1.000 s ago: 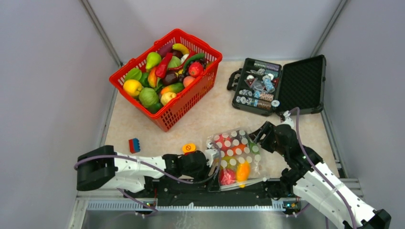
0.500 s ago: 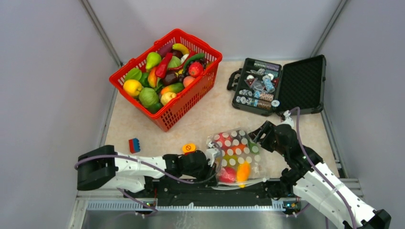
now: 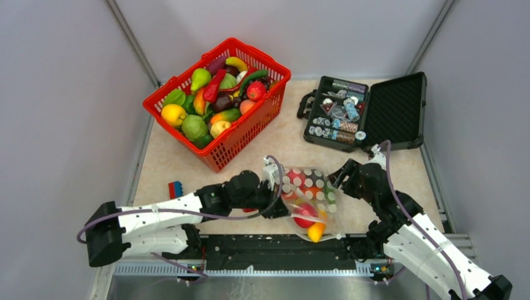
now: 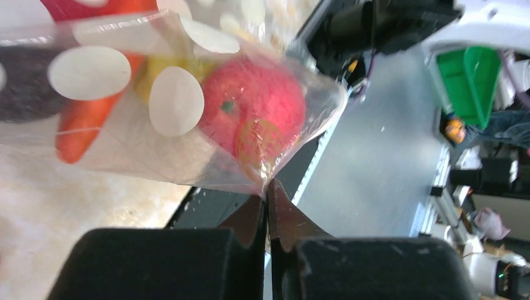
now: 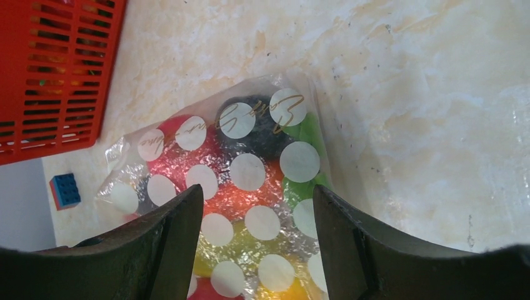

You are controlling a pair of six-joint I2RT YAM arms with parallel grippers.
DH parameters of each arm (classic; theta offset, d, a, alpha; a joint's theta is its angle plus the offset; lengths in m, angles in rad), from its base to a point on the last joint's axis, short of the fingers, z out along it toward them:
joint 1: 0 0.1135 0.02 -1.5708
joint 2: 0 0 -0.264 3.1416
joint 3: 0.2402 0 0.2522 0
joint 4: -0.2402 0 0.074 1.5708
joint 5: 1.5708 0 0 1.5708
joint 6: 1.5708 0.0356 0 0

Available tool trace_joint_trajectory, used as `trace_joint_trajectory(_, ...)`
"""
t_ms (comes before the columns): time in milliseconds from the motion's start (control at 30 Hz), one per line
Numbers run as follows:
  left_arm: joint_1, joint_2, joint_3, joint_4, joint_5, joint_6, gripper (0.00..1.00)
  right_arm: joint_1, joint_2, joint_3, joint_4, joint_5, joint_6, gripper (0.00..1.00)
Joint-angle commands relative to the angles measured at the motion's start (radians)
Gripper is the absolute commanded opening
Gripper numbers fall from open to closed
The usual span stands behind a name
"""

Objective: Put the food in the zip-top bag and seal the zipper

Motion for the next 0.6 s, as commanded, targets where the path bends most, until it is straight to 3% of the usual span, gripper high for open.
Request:
trace_joint_trajectory(0,0.141,-0.033,0.1,-0.034,0.11,0.027,0.0,-0.009,-0.029,0.07,0.012,0.032,-0.073,0.64)
trace_joint_trajectory(300,0.319,0.017,0.242,-0.013,0.243,-0.02,0.0,-0.009,-0.112,0.079,0.134,-0.095,-0.223,0.66)
trace_joint_trajectory(500,0.432,0.055,0.324,0.022,0.272,-0.064,0.0,-0.009,-0.253,-0.026,0.387,-0.29,-0.43,0.67)
trace_joint_trajectory(567,0.481,0.075,0.327,0.114,0.311,-0.122,0.0,-0.009,-0.302,-0.081,0.476,-0.324,-0.491,0.67)
